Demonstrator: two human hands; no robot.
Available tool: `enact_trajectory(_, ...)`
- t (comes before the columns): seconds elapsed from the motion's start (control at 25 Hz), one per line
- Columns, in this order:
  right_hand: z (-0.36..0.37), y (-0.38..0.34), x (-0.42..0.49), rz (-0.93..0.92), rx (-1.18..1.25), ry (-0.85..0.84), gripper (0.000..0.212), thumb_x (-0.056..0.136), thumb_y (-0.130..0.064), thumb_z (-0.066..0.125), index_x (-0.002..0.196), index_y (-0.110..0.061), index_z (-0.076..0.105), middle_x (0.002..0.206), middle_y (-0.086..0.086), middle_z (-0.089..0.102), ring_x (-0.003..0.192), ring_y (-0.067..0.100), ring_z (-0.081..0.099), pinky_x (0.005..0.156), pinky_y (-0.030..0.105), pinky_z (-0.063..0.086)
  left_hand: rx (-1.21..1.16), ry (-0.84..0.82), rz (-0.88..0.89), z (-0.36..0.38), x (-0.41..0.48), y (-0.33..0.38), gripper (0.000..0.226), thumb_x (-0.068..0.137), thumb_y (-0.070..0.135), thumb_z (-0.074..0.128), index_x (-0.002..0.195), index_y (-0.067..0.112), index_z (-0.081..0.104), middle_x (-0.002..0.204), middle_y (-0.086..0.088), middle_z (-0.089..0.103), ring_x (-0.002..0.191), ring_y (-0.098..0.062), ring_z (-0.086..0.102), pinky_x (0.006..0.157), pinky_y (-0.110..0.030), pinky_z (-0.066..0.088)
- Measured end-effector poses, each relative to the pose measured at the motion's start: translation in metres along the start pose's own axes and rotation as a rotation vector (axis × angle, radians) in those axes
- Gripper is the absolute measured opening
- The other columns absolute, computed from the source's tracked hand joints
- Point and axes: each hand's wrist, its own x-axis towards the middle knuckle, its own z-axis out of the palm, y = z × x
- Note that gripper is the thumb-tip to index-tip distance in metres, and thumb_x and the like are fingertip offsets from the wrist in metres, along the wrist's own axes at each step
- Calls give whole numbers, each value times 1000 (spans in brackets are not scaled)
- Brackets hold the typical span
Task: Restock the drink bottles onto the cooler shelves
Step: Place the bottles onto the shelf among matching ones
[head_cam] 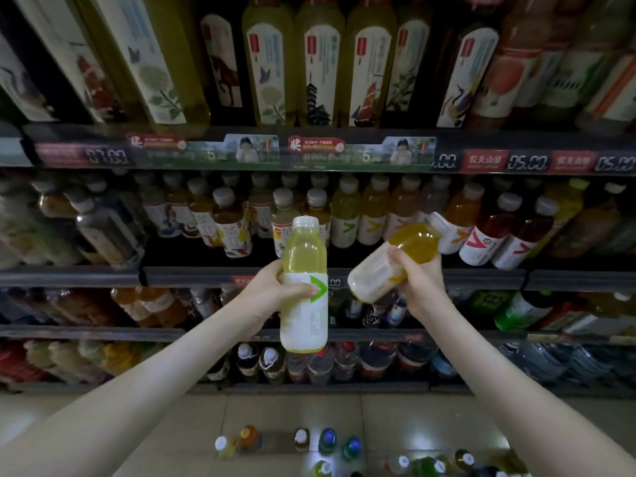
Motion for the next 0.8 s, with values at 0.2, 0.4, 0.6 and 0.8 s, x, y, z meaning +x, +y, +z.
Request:
enact_trajectory(0.2,16,7,42,-125,56,126,105,58,-32,88,142,-28,26,132,-1,56,118,13,57,105,46,43,11,84,27,-7,31,-18,85,45,41,82,121,18,52,108,-1,69,95,-14,68,82,-33,54)
enact_trajectory(0.4,28,9,75,-252,-184,80,78,75,-8,80,133,-21,29,124,-3,52,111,9,53,99,29,41,46,151,47,2,55,-31,83,55,30,82,129,18,46,113,3,65,99,-9,65,79,-25,51)
enact_trajectory(0.6,38,27,99,-309,-402,-79,61,76,-10,79,119,-25,39,115,-5,58,106,9,57,95,26,44,35,184,72,6,72,-37,71,70,14,83,129,18,43,113,4,63,98,-6,63,73,-18,51)
enact_trajectory(0.8,41,32,110,-298,-489,-156,66,78,-17,78,128,-19,36,106,-19,56,96,-4,56,77,4,39,181,227,133,18,84,-43,72,70,19,82,124,33,36,111,18,57,98,6,56,77,-15,47)
